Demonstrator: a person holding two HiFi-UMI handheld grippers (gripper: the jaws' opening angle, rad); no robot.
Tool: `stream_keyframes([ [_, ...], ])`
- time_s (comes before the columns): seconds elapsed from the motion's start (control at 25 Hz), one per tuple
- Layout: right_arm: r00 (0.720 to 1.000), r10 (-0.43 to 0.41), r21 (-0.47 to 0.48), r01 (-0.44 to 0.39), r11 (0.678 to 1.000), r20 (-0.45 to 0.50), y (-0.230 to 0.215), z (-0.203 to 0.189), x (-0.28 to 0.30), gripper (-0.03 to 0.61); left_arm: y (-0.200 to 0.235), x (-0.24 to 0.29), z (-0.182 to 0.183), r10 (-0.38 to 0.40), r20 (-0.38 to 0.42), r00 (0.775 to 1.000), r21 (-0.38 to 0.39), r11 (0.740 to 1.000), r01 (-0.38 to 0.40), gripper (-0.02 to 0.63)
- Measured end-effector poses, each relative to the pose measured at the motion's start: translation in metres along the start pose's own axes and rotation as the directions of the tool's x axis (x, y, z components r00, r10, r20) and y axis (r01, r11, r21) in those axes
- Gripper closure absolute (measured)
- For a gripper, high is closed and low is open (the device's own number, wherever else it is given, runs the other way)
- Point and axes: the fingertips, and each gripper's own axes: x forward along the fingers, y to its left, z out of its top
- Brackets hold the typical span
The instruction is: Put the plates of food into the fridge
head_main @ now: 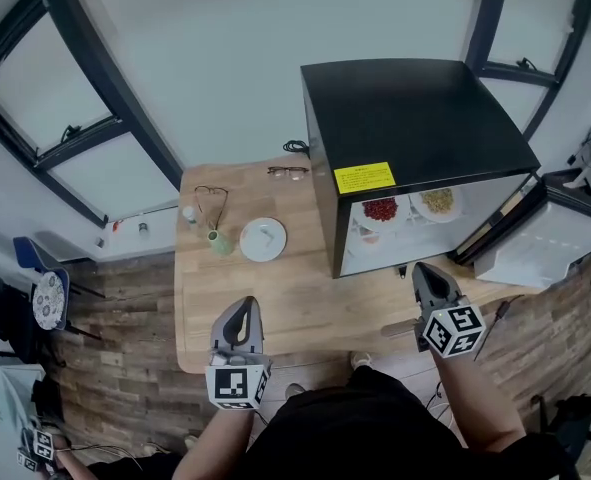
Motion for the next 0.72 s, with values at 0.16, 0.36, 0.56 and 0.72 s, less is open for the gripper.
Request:
stream_keyframes([
  [0.16,1.0,-0.011,0.014,0.011,1.0,-0.005,-0.0009,-0.0011,0.0022,0.557,0.0024,0.0013,0.0021,-0.004,0.006,1.0,0.004,1.0,0.004,0.611],
  [0.36,1.0,-0.014,0.012,0.014,1.0,-0.008,0.0029,0.0007,0.0043,0.557,0.0044,0.0018,0.003,-0.013,0.002,1.0,0.015,1.0,0.013,0.611],
  [0.56,1.0,-0.021,-0.005,0.021,1.0,-0.011,0.003,0.0017,0.0042,0.557,0.0037,0.0039,0.0058,-0.027,0.008,1.0,0.019,0.999,0.027,0.611],
  [0.72,1.0,-0.027,-0.016,0.027,1.0,-0.01,0.0057,0.0031,0.0036,0.557,0.0056,0.0036,0.0089,-0.036,0.018,0.999,0.037,0.999,0.035,0.611],
])
